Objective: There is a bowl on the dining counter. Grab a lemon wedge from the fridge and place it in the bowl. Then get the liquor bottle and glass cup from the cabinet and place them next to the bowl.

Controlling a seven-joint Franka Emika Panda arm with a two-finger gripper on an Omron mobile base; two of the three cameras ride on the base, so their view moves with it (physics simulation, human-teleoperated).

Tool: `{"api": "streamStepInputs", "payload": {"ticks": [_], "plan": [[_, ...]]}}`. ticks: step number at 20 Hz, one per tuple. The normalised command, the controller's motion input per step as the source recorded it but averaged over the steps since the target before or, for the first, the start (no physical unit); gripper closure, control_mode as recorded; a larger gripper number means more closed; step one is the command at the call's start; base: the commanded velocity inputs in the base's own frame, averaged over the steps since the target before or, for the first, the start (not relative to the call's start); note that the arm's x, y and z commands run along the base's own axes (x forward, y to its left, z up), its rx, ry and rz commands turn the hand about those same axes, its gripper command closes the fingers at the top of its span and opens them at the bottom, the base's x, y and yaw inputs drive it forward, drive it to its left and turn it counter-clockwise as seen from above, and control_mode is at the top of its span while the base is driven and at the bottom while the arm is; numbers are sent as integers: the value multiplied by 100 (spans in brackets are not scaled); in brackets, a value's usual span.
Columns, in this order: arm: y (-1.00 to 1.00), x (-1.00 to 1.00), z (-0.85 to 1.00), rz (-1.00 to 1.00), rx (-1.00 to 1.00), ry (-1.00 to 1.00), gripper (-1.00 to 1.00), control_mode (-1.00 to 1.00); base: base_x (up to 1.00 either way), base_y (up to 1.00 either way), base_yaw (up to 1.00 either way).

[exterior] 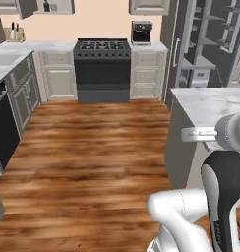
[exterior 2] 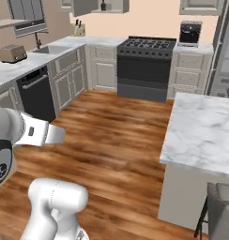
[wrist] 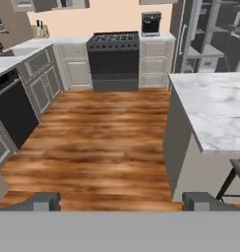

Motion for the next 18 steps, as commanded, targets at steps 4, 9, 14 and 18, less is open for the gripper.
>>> {"api": "streamStepInputs", "payload": {"ticks": [4,9,14,18], "plan": [[0,0,0,0,0,0,-100,100,100,100,-2],[0,0,0,0,0,0,-100,100,100,99,-7],[0,0,0,0,0,0,-100,100,100,72,-8],[0,0,0,0,0,0,-100,100,100,19,-9]]}}
